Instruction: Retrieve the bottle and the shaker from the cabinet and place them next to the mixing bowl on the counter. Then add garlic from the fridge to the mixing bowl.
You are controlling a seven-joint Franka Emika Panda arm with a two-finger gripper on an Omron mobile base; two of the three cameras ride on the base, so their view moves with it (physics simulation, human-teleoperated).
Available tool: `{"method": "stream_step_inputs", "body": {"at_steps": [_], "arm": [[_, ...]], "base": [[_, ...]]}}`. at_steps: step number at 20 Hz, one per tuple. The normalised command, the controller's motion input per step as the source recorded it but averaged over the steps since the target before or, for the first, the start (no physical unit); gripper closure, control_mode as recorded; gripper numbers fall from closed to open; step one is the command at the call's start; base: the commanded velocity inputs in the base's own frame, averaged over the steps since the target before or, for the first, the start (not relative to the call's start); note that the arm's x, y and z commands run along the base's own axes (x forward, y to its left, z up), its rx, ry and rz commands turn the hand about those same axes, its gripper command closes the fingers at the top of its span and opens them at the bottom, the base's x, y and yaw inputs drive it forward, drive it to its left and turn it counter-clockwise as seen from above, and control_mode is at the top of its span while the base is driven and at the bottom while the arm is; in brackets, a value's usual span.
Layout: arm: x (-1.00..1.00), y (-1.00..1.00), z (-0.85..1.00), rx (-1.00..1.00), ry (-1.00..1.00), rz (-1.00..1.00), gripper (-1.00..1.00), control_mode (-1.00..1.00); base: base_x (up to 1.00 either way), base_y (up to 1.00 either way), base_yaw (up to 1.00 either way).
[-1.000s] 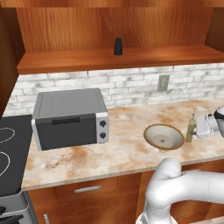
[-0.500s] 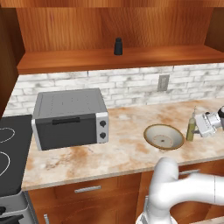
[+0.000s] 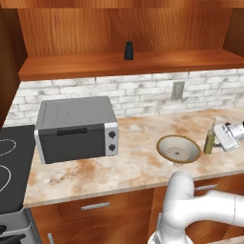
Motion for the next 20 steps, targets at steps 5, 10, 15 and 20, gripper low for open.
{"method": "stream_step_inputs", "body": {"at_steps": [5,10,15,20], "arm": [[-0.35,0.01,0.00,0.00,-0.09,0.00,-1.00,-1.00],[0.00,0.00,0.00,0.00,-0.01,0.00,-1.00,-1.00],[0.03,-0.31,0.00,0.00,0.01,-0.05,-1.00,-1.00],[0.00,-0.39,0.03,-0.09,0.04,-0.11,-1.00,-1.00]], "base": [[0.00,0.00,0.00],[0.00,0.00,0.00],[0.00,0.00,0.00],[0.00,0.00,0.00]]}}
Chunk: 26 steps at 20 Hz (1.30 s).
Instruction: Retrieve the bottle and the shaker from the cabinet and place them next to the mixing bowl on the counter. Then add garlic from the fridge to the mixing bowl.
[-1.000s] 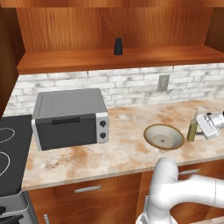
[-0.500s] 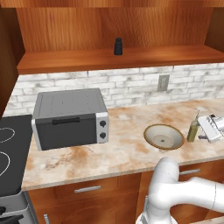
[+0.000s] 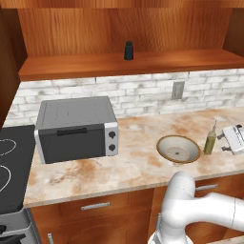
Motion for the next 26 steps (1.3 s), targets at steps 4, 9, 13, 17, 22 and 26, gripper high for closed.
{"method": "stream_step_inputs", "body": {"at_steps": [4,9,13,17,22,26], "arm": [[0.00,-0.55,0.00,-0.28,0.09,-0.05,-1.00,-1.00],[0.00,-0.38,0.02,-0.41,0.11,0.00,-1.00,-1.00],[0.00,-0.09,0.00,-0.52,0.08,0.00,-1.00,-1.00],[-0.12,-0.12,0.19,-0.46,0.05,0.00,-1.00,-1.00],[-0.23,-0.06,0.30,-0.34,0.01,0.00,-1.00,-1.00],[-0.33,-0.04,0.60,-0.10,0.00,0.01,-1.00,-1.00]], "base": [[0.00,0.00,0.00],[0.00,0.00,0.00],[0.00,0.00,0.00],[0.00,0.00,0.00],[0.00,0.00,0.00],[0.00,0.00,0.00]]}}
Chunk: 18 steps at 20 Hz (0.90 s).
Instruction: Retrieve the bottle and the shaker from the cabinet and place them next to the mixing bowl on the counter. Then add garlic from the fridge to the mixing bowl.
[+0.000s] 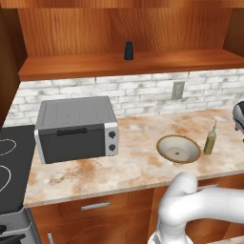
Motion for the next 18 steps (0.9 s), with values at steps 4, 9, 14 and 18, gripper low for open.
{"method": "stream_step_inputs", "body": {"at_steps": [4,9,14,18], "arm": [[-0.57,0.05,0.64,-0.11,-0.04,0.06,-1.00,-1.00],[-0.50,0.22,0.73,-0.21,-0.04,0.16,-1.00,-1.00],[-0.32,0.41,0.78,-0.28,-0.02,0.39,-1.00,-1.00],[-0.50,0.44,0.67,-0.28,-0.08,0.60,-1.00,-1.00]], "base": [[0.00,0.00,0.00],[0.00,0.00,0.00],[0.00,0.00,0.00],[0.00,0.00,0.00]]}}
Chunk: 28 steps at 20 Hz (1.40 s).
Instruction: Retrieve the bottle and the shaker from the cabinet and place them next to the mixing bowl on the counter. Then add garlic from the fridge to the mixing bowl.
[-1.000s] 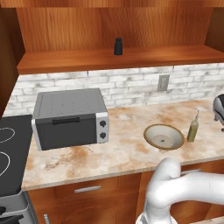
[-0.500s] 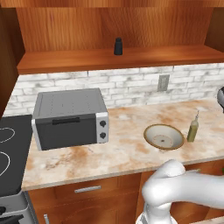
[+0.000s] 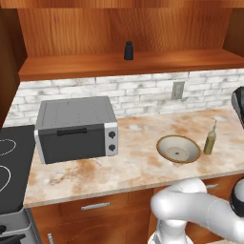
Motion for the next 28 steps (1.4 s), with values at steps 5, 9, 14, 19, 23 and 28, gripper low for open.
{"method": "stream_step_inputs", "body": {"at_steps": [5,9,14,19,23,28], "arm": [[-0.29,0.62,0.41,-0.27,-0.01,0.80,-1.00,-1.00],[-0.07,0.76,0.27,-0.23,-0.08,0.85,-1.00,-1.00],[-0.03,0.59,0.64,-0.20,-0.25,0.58,-1.00,-1.00],[0.00,0.66,0.78,-0.24,0.02,0.08,-1.00,-1.00],[0.06,0.81,0.25,-0.31,0.25,-0.04,-1.00,-1.00],[0.00,0.84,0.00,0.01,0.04,-0.11,-1.00,-1.00]], "base": [[0.00,0.00,0.00],[0.00,0.00,0.00],[0.00,0.00,0.00],[0.00,0.00,0.00],[0.00,0.00,0.00],[0.00,0.00,0.00]]}}
